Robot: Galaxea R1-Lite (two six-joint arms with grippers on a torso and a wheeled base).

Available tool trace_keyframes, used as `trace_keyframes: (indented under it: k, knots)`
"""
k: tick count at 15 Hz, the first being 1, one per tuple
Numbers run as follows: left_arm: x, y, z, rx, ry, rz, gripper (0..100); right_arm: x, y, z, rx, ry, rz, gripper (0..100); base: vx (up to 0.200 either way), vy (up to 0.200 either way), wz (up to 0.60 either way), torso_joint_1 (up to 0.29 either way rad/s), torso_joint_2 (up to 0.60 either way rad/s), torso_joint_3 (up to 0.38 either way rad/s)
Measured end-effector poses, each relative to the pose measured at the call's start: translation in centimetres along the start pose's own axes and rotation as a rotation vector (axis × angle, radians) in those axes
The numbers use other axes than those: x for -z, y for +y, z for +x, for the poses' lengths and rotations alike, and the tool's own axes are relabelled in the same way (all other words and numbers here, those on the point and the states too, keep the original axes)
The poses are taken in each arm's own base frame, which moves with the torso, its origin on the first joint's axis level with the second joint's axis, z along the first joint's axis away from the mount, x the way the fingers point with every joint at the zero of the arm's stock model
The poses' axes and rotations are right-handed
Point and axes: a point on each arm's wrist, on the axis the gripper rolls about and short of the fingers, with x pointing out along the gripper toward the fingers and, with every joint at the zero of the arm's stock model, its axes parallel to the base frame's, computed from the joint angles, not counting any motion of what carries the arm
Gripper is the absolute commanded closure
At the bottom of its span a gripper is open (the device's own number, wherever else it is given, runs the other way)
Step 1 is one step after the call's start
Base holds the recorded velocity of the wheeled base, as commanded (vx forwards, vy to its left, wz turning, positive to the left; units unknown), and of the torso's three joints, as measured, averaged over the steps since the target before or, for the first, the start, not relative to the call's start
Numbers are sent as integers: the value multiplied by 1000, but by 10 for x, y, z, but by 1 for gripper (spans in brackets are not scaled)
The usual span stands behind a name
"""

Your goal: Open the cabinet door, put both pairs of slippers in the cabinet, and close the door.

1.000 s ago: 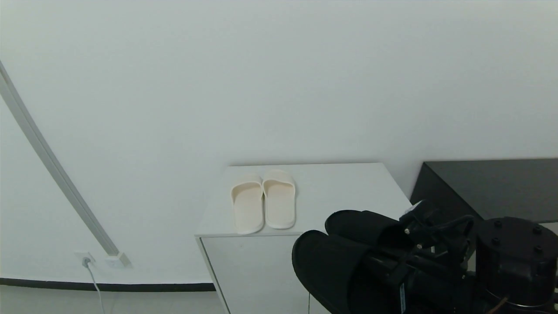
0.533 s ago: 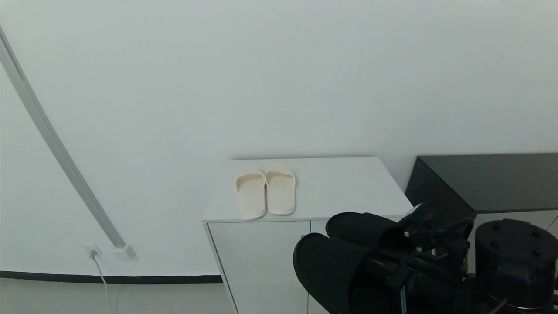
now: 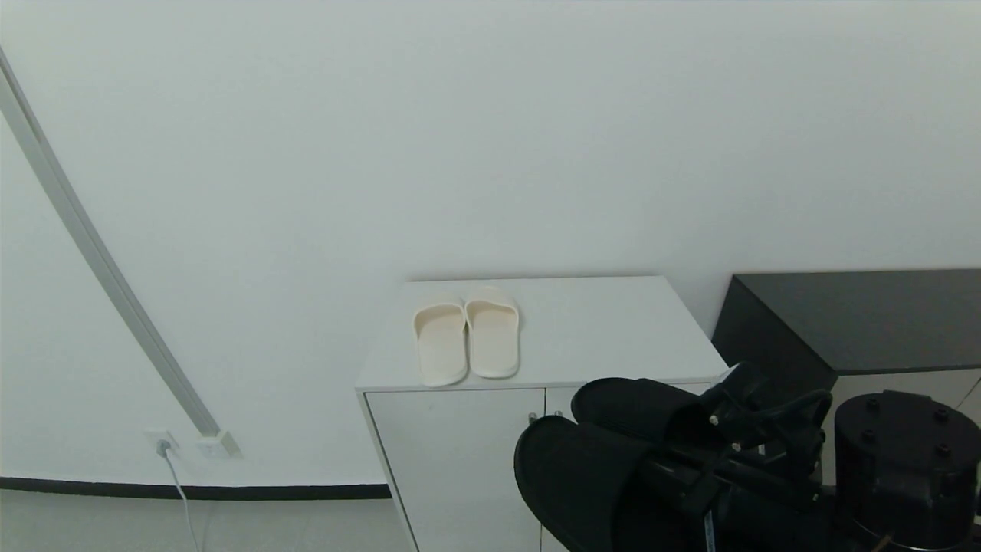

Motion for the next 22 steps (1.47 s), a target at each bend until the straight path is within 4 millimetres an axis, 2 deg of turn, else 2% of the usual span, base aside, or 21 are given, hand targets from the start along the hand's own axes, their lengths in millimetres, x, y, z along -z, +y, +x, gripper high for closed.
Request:
trace_keyframes:
  k: [1, 2, 10, 22]
  knots:
    - [0, 0, 0, 1, 0, 4, 100, 0, 0, 0, 1, -1, 1, 100, 0, 0, 0, 0, 0, 0]
    - [0, 0, 0, 2, 0, 19, 0, -1, 0, 0, 1, -4, 3, 100, 0, 0, 0, 0, 0, 0]
    - [0, 0, 0, 2, 1, 19, 0, 3, -1, 0, 7, 13, -2, 100, 0, 0, 0, -104, 239, 127]
    - [0, 0, 0, 1, 1, 6, 0, 6, 1, -1, -1, 24, -8, 100, 0, 0, 0, -193, 447, 252]
